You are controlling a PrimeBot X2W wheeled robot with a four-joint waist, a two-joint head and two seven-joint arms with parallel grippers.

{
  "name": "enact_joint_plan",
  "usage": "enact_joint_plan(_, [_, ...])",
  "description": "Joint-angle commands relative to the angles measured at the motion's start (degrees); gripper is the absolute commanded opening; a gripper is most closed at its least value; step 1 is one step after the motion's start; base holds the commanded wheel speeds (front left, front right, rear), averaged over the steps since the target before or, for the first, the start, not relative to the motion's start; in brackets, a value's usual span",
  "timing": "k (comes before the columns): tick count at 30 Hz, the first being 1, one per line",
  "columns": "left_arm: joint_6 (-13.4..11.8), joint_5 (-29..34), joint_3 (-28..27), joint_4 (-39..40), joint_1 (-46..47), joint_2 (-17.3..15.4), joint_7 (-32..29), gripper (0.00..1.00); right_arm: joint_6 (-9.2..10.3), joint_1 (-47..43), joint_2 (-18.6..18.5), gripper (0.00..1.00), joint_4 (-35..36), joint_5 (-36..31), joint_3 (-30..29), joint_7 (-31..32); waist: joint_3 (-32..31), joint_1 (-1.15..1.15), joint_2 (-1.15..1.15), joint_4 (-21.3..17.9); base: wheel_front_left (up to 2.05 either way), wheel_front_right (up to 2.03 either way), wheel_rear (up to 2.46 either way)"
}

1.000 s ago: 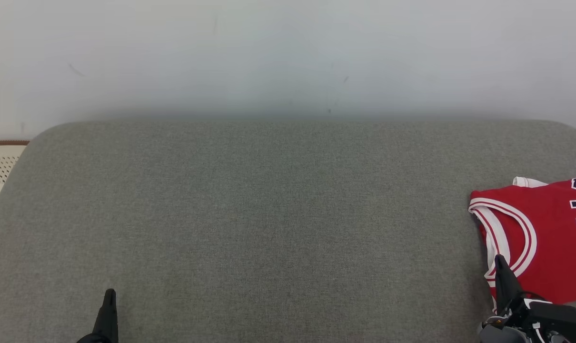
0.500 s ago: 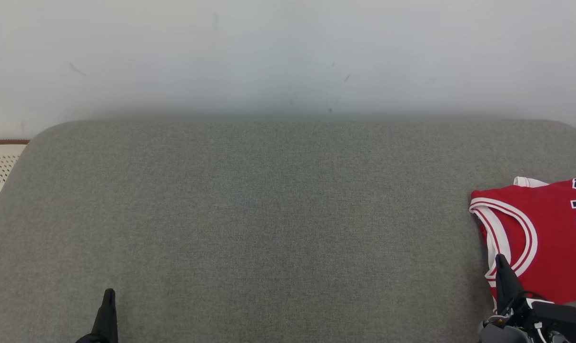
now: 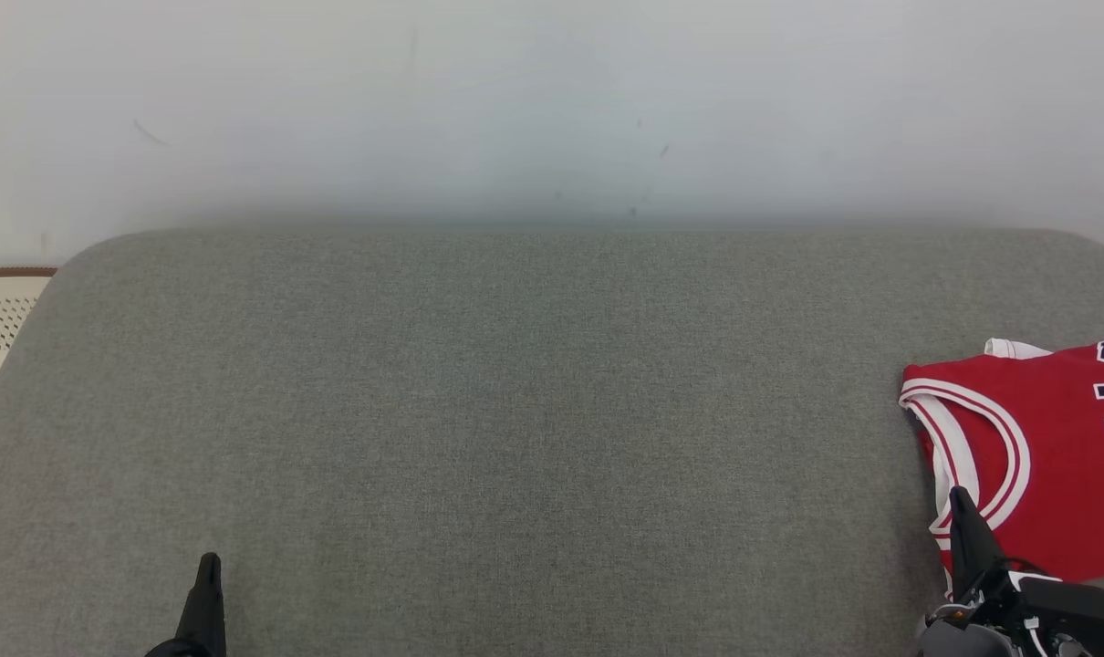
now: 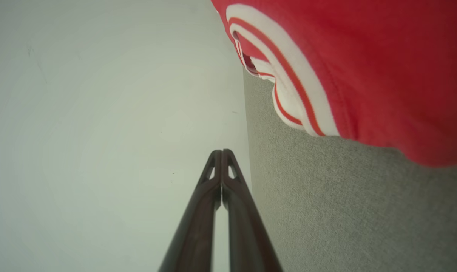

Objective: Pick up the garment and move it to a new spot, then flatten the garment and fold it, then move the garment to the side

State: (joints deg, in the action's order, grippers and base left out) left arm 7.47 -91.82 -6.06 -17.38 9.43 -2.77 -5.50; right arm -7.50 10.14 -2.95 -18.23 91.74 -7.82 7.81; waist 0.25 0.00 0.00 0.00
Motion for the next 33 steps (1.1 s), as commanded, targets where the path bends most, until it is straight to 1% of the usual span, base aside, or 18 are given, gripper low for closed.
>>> enact_joint_plan(1, [0.15,-0.6,-0.15,0.1,0.3,-0.19,-0.17,0.0,0.01,0.55,0.15,0.0,0.07,0.03,0.0,0.1,0.0,0.0,0.0,0.0,0.0,0.0,0.0])
enact_joint_plan(33, [0.15,-0.6,-0.14,0.1,0.29,-0.19,-0.16,0.0,0.02,0.55,0.15,0.0,0.07,0.04,0.01,0.09,0.0,0.0,0.0,0.0,0.0,0.0,0.0])
